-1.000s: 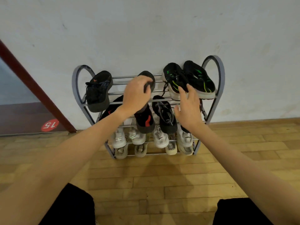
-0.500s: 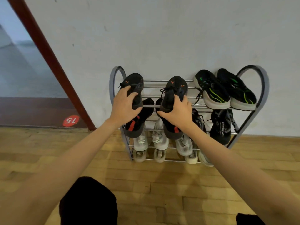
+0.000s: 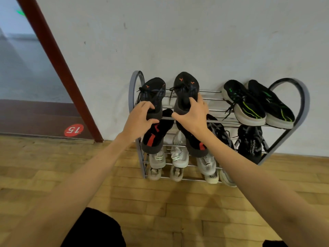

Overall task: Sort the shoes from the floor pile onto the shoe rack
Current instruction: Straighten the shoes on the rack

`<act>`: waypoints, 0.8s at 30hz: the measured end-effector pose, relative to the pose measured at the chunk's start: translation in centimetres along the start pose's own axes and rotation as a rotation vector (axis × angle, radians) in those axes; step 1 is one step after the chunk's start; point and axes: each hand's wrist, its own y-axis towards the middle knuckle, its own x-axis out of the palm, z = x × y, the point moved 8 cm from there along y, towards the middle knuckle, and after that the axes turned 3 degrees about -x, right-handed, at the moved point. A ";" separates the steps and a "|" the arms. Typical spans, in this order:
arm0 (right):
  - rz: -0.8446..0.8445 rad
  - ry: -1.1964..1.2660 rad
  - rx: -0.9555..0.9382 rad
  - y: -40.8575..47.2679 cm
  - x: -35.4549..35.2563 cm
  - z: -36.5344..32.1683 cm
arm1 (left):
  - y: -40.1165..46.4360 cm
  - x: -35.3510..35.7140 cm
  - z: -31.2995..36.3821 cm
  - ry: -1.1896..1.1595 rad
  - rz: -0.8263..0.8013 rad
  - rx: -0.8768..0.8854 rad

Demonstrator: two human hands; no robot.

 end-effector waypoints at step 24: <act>-0.293 -0.085 -0.032 1.6 4.9 -0.6 | 0.0 0.3 -0.9 -0.032 -0.124 0.068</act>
